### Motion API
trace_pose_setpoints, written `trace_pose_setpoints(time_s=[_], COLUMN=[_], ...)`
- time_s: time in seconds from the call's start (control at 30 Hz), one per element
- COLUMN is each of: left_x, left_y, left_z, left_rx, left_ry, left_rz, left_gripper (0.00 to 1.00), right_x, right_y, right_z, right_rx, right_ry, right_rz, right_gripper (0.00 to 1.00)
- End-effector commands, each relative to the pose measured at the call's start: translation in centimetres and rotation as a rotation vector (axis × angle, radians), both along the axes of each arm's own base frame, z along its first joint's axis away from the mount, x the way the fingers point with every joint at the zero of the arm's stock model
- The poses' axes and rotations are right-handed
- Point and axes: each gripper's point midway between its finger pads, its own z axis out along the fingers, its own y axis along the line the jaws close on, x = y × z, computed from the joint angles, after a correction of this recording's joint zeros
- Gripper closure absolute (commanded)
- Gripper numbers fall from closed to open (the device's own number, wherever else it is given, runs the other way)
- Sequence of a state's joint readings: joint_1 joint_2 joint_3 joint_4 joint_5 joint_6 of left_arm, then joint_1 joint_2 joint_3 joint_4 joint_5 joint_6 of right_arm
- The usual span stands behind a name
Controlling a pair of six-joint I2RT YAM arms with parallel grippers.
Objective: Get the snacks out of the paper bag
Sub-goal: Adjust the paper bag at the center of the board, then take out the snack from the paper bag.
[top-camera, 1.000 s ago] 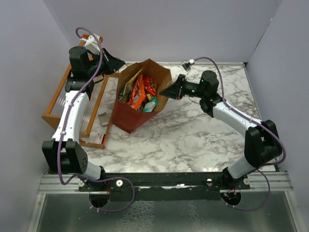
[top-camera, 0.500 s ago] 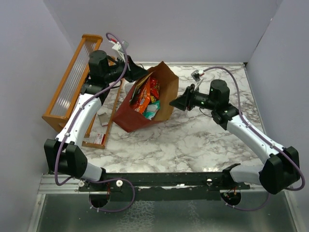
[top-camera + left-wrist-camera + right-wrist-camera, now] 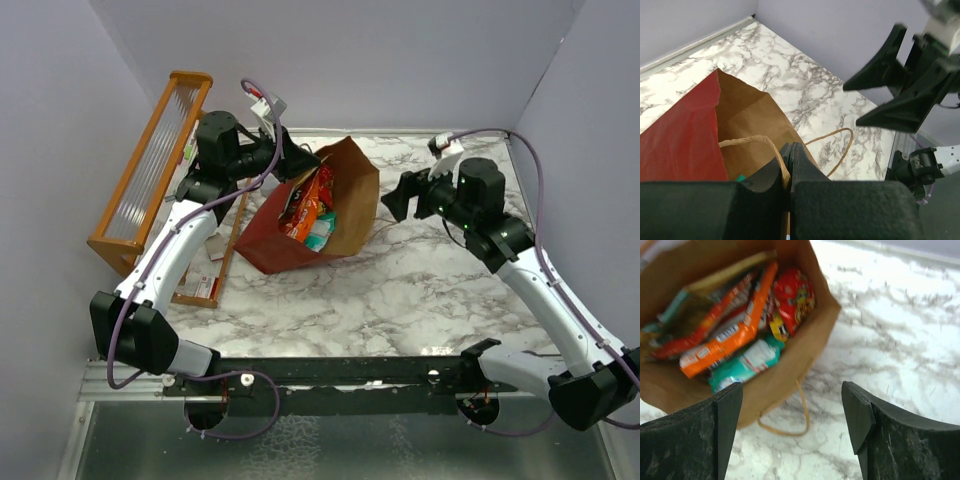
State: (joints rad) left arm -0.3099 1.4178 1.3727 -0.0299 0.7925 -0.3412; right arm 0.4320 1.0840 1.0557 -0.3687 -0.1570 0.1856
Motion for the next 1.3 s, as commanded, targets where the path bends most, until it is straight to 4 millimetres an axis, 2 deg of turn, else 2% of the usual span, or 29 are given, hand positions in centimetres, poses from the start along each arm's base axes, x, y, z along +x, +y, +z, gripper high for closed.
trace_pose_setpoints(time_s=[0.0, 0.03, 0.1, 0.2, 0.27, 0.37, 0.4, 0.47, 0.5, 0.6, 0.67, 0.8, 0.87, 0.93, 1.07, 1.27], left_x=[-1.6, -1.5, -1.3, -1.3, -1.3, -1.3, -1.3, -1.3, -1.2, -1.0, -0.9, -1.0, -0.9, -0.9, -0.8, -0.9], left_y=[-0.3, -0.3, -0.1, -0.2, -0.1, 0.0, 0.1, 0.3, 0.4, 0.5, 0.4, 0.0, 0.1, 0.1, 0.0, 0.1], left_z=[2.0, 1.0, 0.6, 0.2, 0.0, -0.2, -0.2, -0.2, -0.2, -0.4, -0.5, -0.7, -0.6, -0.6, -0.6, -0.7], left_rx=[-0.008, 0.001, 0.005, 0.0, -0.001, 0.001, 0.003, 0.008, 0.011, 0.015, 0.017, 0.025, 0.026, 0.027, 0.023, 0.019], left_ry=[-0.095, -0.075, -0.068, -0.062, -0.063, -0.065, -0.07, -0.078, -0.08, -0.075, -0.069, -0.065, -0.062, -0.06, -0.053, -0.055], left_rz=[-0.017, -0.009, 0.007, 0.009, 0.017, 0.034, 0.04, 0.051, 0.057, 0.075, 0.08, 0.071, 0.075, 0.076, 0.073, 0.078], left_gripper=[1.0, 1.0, 1.0, 1.0, 1.0, 1.0, 1.0, 1.0, 1.0, 1.0, 1.0, 1.0, 1.0, 1.0, 1.0, 1.0], right_x=[0.9, 1.1, 1.5, 1.7, 2.3, 3.5, 3.8, 4.0, 4.0, 3.8, 3.7, 3.0, 2.7, 2.2, 0.8, 0.4], right_y=[1.4, 2.4, 4.5, 8.5, 11.1, 13.3, 13.7, 14.3, 14.8, 14.8, 13.8, 10.3, 8.3, 7.3, 8.5, 11.6], right_z=[5.6, 6.6, 7.6, 8.0, 7.3, 5.0, 4.0, 2.3, 2.0, 0.8, 0.6, 0.4, -0.3, -1.4, -3.2, -4.9], right_rx=[0.069, 0.107, 0.187, 0.301, 0.336, 0.392, 0.423, 0.494, 0.522, 0.49, 0.46, 0.434, 0.409, 0.39, 0.418, 0.492], right_ry=[-0.05, -0.034, 0.016, 0.09, 0.125, 0.222, 0.25, 0.306, 0.309, 0.311, 0.285, 0.206, 0.185, 0.191, 0.26, 0.335], right_rz=[0.031, 0.057, 0.122, 0.212, 0.224, 0.146, 0.118, 0.093, 0.109, 0.124, 0.095, -0.035, -0.109, -0.145, -0.068, 0.061], right_gripper=[0.21, 0.22, 0.23, 0.26, 0.28, 0.3, 0.34, 0.51, 0.52, 0.52, 0.51, 0.5, 0.5, 0.5, 0.5, 0.49])
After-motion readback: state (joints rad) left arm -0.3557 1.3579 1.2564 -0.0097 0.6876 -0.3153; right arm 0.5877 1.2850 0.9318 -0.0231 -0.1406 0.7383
